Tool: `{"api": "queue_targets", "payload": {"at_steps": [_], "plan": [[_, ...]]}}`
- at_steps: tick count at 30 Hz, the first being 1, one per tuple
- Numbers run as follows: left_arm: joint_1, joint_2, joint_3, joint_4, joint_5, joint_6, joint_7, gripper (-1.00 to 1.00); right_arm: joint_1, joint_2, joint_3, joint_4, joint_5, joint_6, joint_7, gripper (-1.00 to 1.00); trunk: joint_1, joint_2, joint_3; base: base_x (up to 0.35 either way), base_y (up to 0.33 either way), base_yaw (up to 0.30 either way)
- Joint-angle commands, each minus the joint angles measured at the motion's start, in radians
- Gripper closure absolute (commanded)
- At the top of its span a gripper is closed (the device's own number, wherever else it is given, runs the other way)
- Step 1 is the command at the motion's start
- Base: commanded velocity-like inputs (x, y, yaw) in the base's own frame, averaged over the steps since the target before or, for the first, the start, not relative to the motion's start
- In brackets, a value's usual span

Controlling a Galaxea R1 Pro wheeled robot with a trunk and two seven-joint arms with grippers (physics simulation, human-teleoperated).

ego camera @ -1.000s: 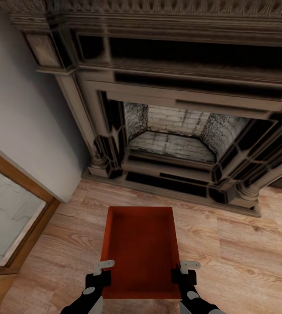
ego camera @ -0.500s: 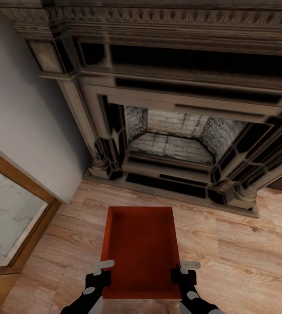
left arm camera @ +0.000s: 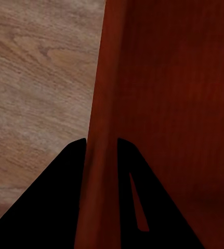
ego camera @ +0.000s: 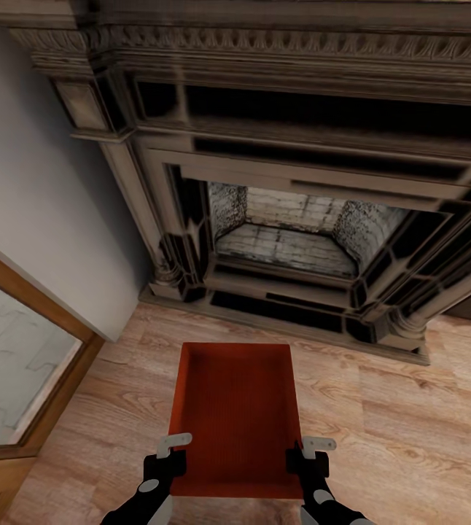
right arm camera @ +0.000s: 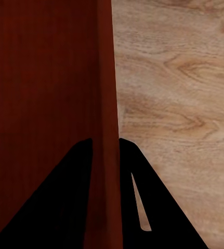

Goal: Move the two storage containers from the living room to the garage. In the garage, place one container on the floor and stack the other container on top of it (either order is fine).

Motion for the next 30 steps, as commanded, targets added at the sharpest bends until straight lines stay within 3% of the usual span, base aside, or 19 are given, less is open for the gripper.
{"api": "queue_targets", "payload": {"at_steps": [1,16,27,28,30], "plan": [[-0.001,0.001,-0.011,0.003,0.020,0.024,-0.003,1.00,-0.001,0.000,0.014,-0.002,0.023,-0.007,0.002,1.00,-0.004,0.007,0.003,0.000,0.000,0.000],[0.000,0.002,-0.011,-0.006,0.019,0.019,-0.002,1.00,-0.001,0.005,0.014,-0.002,0.039,-0.009,-0.011,1.00,-0.061,0.112,0.050,0.000,0.000,0.000],[0.000,0.000,-0.010,-0.004,0.020,0.020,-0.001,1.00,-0.001,0.010,0.014,0.002,0.066,-0.030,-0.015,1.00,-0.061,0.112,0.050,0.006,0.000,0.000],[0.003,0.009,-0.011,-0.008,0.007,0.021,0.004,1.00,-0.007,0.016,-0.039,0.000,0.053,0.008,-0.020,1.00,-0.061,0.112,0.050,0.000,0.000,0.000],[0.003,0.009,-0.005,-0.008,-0.001,0.021,0.003,1.00,-0.007,0.020,-0.024,0.001,0.036,0.010,-0.025,1.00,-0.061,0.112,0.050,0.000,0.000,0.000]]}}
